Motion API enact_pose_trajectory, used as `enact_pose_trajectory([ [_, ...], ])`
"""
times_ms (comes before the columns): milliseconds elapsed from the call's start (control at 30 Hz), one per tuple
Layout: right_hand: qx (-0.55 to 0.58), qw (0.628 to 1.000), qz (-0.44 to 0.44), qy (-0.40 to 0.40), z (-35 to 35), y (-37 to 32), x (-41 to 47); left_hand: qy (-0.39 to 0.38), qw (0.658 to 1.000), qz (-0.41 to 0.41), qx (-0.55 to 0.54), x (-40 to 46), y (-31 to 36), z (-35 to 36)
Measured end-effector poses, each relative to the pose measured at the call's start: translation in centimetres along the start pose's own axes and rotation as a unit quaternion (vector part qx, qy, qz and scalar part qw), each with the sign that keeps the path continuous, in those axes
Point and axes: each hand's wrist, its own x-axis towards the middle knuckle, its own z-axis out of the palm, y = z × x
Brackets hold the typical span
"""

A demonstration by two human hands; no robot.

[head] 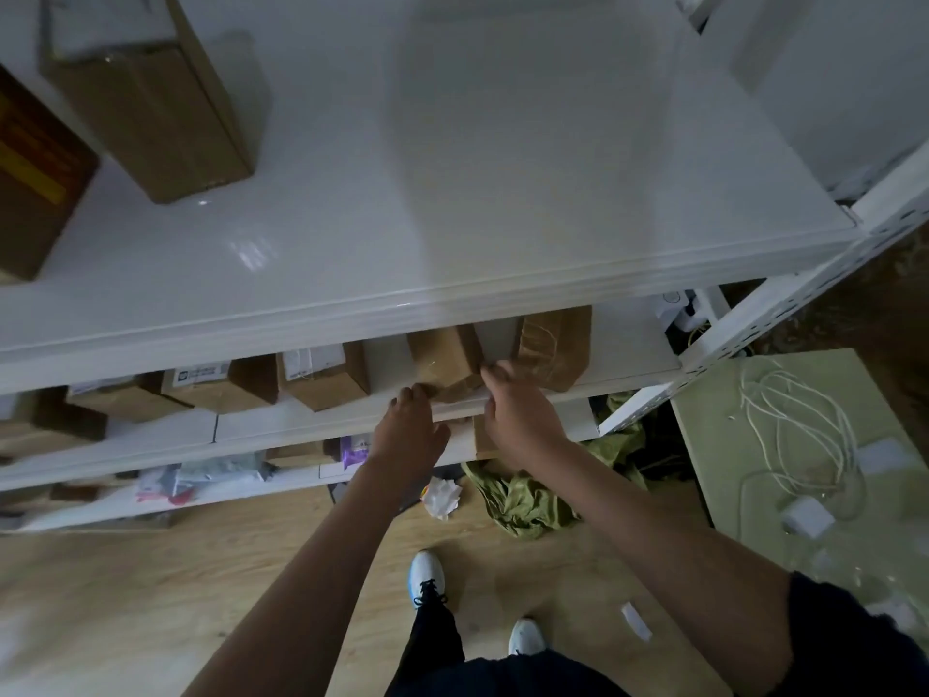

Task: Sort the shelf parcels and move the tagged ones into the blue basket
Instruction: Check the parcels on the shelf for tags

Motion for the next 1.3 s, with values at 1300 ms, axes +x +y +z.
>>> enact_pose_trajectory([
  [1300, 0.047, 0.997, 0.031, 0.05, 1.0, 0.4, 1.7, 0.016, 0.987, 0.068, -0.142, 1.7, -0.4, -0.7],
])
